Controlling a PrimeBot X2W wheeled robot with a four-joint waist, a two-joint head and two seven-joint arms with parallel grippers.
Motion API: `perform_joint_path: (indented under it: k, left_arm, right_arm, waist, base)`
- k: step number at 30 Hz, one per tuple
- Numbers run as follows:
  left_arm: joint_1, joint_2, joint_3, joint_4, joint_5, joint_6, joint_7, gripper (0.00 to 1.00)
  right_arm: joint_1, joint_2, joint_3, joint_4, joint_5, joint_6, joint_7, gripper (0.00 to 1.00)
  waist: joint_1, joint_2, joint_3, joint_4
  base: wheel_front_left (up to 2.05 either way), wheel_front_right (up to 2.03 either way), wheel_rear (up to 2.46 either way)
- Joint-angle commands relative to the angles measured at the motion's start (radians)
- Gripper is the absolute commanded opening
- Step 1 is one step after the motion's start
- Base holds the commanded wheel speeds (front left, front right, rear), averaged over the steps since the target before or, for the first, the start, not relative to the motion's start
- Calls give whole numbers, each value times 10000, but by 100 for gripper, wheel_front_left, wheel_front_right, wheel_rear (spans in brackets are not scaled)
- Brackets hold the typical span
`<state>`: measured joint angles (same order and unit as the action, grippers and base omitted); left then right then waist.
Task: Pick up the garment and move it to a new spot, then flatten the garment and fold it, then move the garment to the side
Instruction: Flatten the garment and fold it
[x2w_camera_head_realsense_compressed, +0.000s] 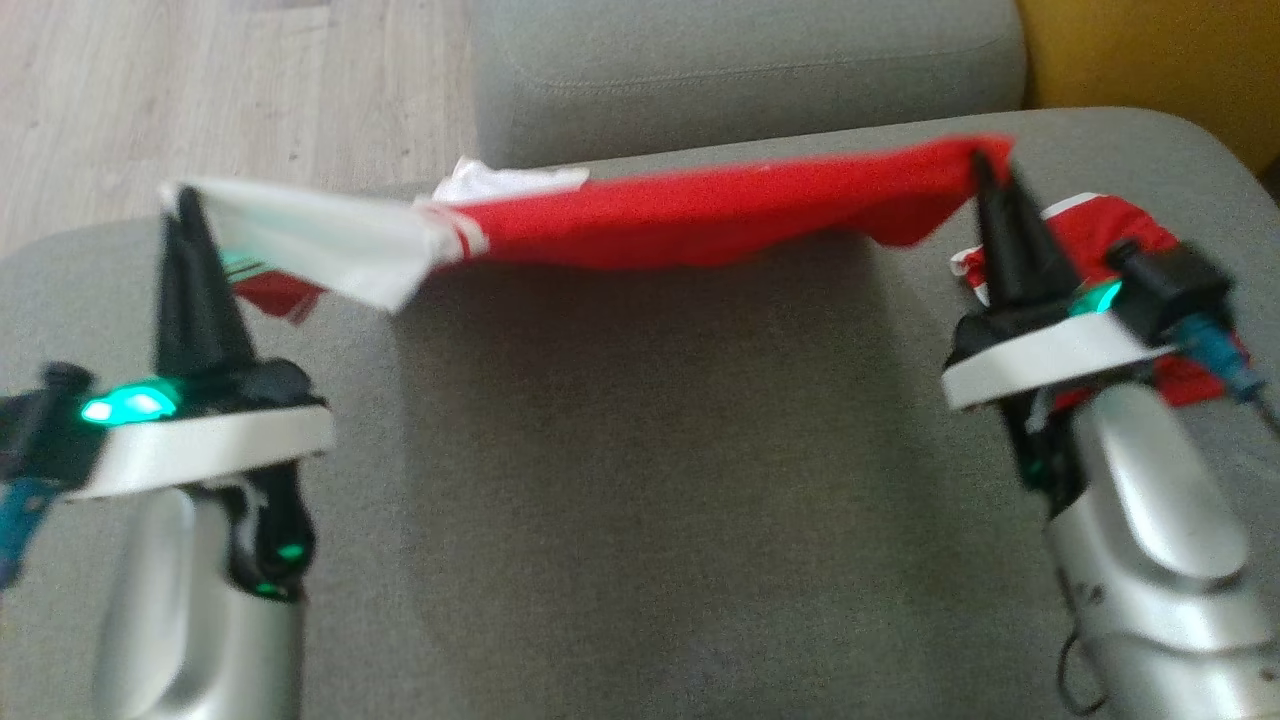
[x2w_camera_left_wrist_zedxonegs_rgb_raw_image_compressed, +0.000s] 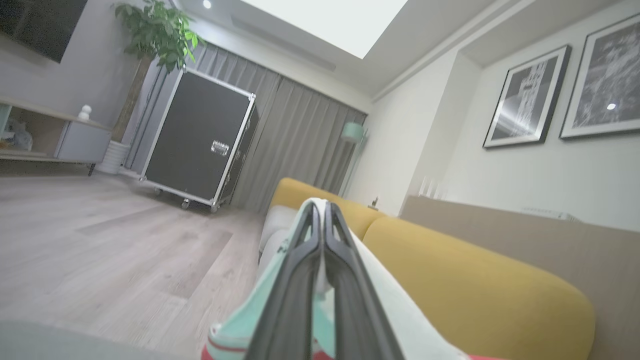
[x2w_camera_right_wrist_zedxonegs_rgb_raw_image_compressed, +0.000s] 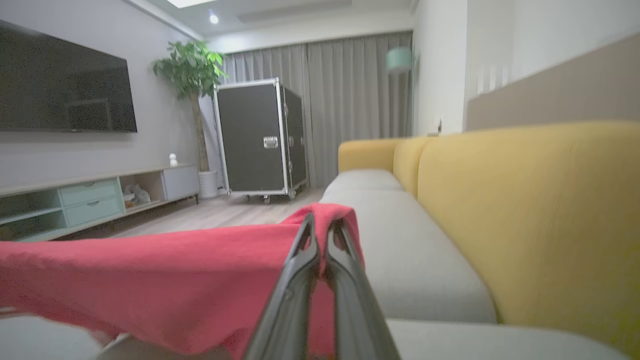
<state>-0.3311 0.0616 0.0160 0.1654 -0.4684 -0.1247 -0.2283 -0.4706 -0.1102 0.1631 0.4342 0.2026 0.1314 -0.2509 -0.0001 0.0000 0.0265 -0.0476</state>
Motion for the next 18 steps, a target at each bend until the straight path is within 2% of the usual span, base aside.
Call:
perform_joint_path:
  k: [1, 4, 8, 14, 18]
  left_arm:
    - [-672, 374, 577, -866, -182, -6, 77, 0]
    - [-732, 450, 706, -1538, -268, 64, 154, 0]
    - [-789, 374, 988, -3127, -602, 418, 386, 0]
    - [-683, 406, 422, -5216, -543, 959, 1958, 0]
    - [-932, 530, 320, -5886, -552, 1210, 2676, 0]
  right_arm:
    - [-763, -286, 164, -925, -20, -7, -107, 0]
    - [-813, -550, 154, -1555, -64, -7, -105, 0]
    - [-647, -811, -115, -2855, 6, -7, 121, 0]
    - [283, -884, -474, -4542, 57, -7, 808, 0]
    - [485, -843, -719, -5170, -60, -7, 1295, 0]
  waist:
    - [1, 0, -150, -115]
    - [1, 0, -234, -160]
    - [1, 0, -327, -190]
    - [1, 0, -321, -94]
    - [1, 0, -105, -87]
  base:
    - [0, 0, 0]
    - [0, 0, 0]
    - [0, 0, 0]
    - [0, 0, 0]
    - [0, 0, 0]
